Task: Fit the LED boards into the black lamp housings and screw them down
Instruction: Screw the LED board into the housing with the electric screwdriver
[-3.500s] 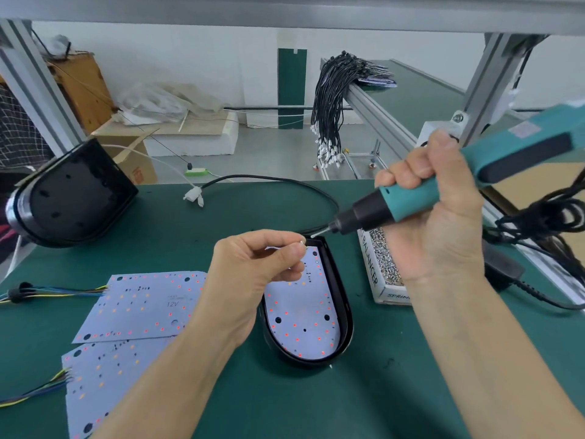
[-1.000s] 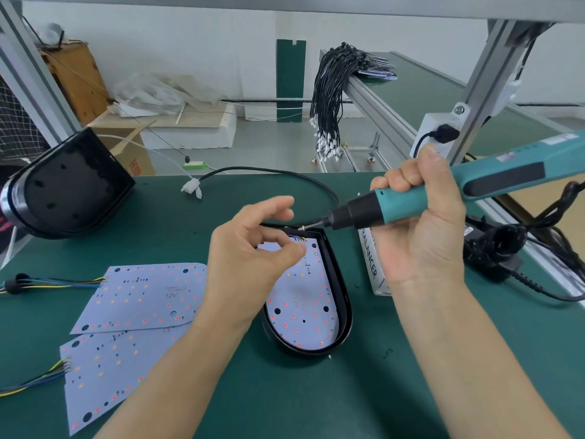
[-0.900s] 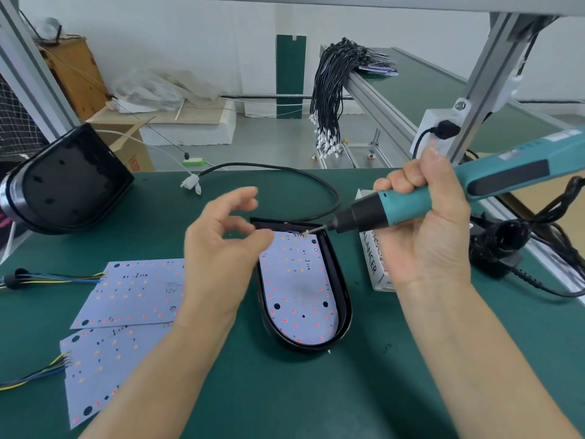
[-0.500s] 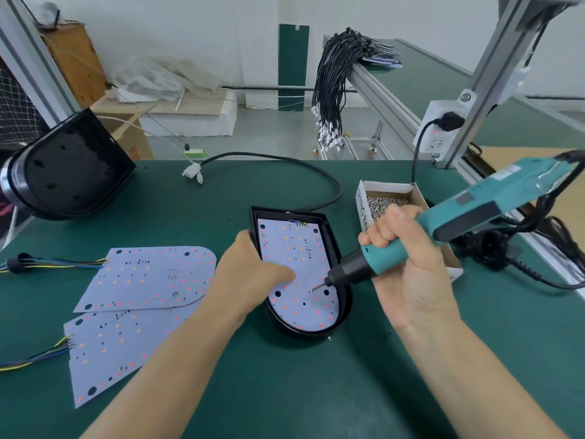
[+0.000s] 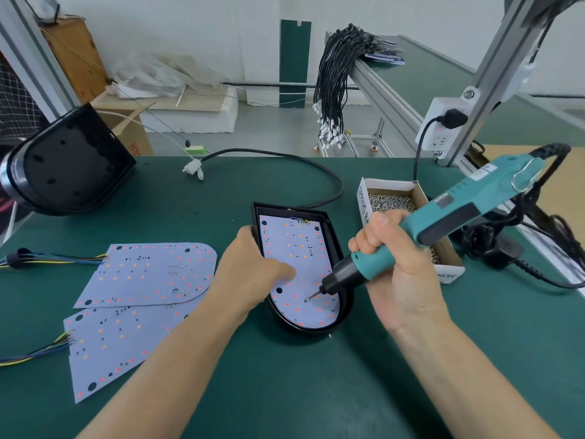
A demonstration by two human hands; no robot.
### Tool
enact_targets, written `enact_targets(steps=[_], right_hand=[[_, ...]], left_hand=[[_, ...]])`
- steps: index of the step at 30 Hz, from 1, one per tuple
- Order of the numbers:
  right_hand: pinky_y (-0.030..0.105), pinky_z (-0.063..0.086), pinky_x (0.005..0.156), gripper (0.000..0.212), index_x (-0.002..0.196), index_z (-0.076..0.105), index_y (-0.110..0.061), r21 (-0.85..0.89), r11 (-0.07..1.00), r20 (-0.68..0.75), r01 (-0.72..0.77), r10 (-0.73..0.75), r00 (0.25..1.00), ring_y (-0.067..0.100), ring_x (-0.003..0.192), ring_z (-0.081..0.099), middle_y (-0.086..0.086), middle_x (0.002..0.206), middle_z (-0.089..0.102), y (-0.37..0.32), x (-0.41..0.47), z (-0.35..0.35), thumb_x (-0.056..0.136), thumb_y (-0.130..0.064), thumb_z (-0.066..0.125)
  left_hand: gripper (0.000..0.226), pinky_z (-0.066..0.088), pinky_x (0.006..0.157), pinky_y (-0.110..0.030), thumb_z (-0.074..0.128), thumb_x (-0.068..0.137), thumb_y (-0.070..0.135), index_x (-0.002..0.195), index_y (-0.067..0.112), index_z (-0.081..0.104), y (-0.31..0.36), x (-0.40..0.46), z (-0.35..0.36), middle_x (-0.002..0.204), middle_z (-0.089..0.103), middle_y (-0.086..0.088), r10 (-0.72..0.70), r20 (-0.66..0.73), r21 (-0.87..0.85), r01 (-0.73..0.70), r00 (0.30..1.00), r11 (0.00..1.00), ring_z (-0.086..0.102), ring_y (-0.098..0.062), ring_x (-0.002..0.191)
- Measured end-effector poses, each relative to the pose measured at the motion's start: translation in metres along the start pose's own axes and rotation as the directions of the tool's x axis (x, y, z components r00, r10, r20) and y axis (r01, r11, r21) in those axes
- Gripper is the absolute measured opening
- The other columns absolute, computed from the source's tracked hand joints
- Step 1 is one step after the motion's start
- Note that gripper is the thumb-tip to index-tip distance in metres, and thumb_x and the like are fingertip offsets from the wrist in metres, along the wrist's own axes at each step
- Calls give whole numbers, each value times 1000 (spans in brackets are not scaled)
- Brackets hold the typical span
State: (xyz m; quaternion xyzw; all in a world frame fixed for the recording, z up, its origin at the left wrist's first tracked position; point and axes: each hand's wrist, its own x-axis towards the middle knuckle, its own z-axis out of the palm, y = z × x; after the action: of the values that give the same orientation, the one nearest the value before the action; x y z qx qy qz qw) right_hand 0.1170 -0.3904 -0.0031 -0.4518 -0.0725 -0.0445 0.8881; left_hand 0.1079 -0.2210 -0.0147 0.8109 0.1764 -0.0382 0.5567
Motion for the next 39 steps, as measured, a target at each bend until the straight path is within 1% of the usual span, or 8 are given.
enact_targets(steps=[6,13,18,23,26,30,34,39], right_hand=[[22,43,62,25,64,49,-22,-25,1000,185,3,1,983,13,53,43,-5,53,45,-1,0,2,75,-8,67],[34,36,81,67,90,48,-16,-39,991,449,-130,134,883,15,70,49,-3,74,54,-11,7,-4,58,-67,77],[31,42,82,16,79,55,-22,-59,990,515,-129,141,845,14,65,49,-3,69,53,-14,10,-12,67,-21,67],[39,34,90,27,80,56,-22,-138,974,732,-180,223,644,15,69,50,-3,74,55,-21,21,-11,59,-13,69],[35,41,83,38,78,57,-20,2,972,641,-233,177,747,15,65,48,-3,71,50,-22,26,-4,61,-40,84],[27,48,63,59,77,52,-19,163,941,251,-297,251,935,11,56,46,-5,66,48,-40,43,-4,51,-64,80],[26,46,46,68,101,48,-12,-334,866,-63,-371,372,926,11,49,52,1,75,55,-32,46,-10,63,-65,69],[40,56,62,40,129,34,-15,-924,339,-77,-177,287,955,24,72,62,10,96,60,9,30,1,97,-26,55]], left_hand=[[48,56,77,-43,76,62,5,102,15,52,1,0,2,96,67,-4,-8,-2,-34,8,1000,999,66,-24,86],[49,56,79,-44,76,63,2,105,14,53,1,0,2,98,67,-4,-11,-1,-54,11,1000,998,66,-23,87],[48,56,77,-42,76,64,2,105,15,52,-1,2,2,97,67,-3,-7,7,-63,7,1000,998,66,-23,86],[51,56,79,-45,76,59,5,104,13,53,2,1,2,99,67,-5,-18,15,-67,19,1000,998,65,-27,89],[52,57,78,-45,71,47,12,97,13,57,3,-1,1,94,70,-7,-17,15,-99,19,1000,995,68,-29,87],[39,55,69,-33,76,63,-7,94,11,61,-7,4,-11,92,73,-7,-26,-60,-257,9,998,966,70,-28,85],[41,55,86,-47,70,70,-15,103,9,63,-15,9,-30,98,75,-6,-6,-131,-468,-57,991,882,71,-29,91],[48,56,85,-47,71,66,-17,101,15,62,-10,6,-32,91,76,0,77,-174,-515,-157,982,843,71,-25,84]])
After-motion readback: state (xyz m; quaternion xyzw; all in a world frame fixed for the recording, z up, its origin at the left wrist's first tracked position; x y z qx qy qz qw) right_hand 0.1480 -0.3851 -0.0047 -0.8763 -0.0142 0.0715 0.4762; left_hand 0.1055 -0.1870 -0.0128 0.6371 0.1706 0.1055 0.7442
